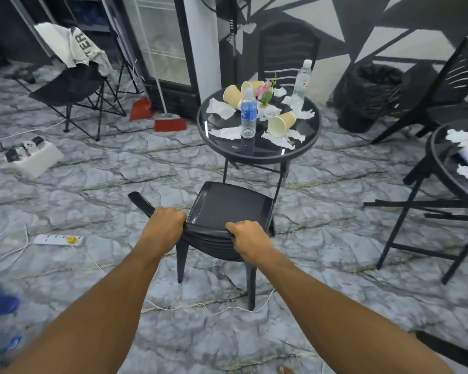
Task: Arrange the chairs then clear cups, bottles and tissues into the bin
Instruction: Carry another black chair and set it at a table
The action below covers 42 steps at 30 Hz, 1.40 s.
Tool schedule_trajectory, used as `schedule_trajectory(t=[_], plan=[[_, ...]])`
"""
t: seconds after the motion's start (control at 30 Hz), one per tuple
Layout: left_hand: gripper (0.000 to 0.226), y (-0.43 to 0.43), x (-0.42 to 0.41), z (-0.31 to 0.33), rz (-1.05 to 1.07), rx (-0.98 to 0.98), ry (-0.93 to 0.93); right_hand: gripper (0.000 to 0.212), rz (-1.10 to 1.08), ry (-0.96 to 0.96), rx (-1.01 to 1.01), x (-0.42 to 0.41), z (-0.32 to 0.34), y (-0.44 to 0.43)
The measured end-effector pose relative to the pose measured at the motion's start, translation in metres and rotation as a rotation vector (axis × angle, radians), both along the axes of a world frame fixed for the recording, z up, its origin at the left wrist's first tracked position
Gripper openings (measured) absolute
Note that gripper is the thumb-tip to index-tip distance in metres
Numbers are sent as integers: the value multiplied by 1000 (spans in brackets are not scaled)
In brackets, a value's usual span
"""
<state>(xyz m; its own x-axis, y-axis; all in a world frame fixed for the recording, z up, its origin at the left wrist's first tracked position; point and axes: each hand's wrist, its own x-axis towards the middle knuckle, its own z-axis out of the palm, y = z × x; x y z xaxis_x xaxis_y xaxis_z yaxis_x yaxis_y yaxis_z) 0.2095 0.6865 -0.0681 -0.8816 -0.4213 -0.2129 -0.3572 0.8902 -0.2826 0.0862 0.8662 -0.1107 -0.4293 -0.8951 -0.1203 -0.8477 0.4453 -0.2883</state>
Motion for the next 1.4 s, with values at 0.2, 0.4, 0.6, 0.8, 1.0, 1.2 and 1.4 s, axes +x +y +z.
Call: schedule_trajectory(t=[0.2, 0.4, 0.6, 0.8, 1.0, 1.2, 1.4], plan=[[18, -16, -4, 1, -29, 74, 10, 7, -31, -59, 34, -4, 6, -5], [22, 4, 7, 1, 56, 135, 7, 7, -97, -264, 48, 2, 12, 7], [100, 74, -49, 38, 80, 613, 52, 58, -220, -220, 11, -31, 29, 81], [67, 198, -135, 48, -123, 551, 21, 54, -485, -240, 79, -91, 54, 214], [63, 361, -224, 51, -321, 493, -42, 51, -712, -229, 15, -135, 64, 371], [52, 530, -282, 51, -555, 549, -55, 42, -938, -246, -121, -147, 76, 544], [46, 700, -311, 52, -795, 564, -133, 46, -1224, -252, -116, -132, 64, 721]])
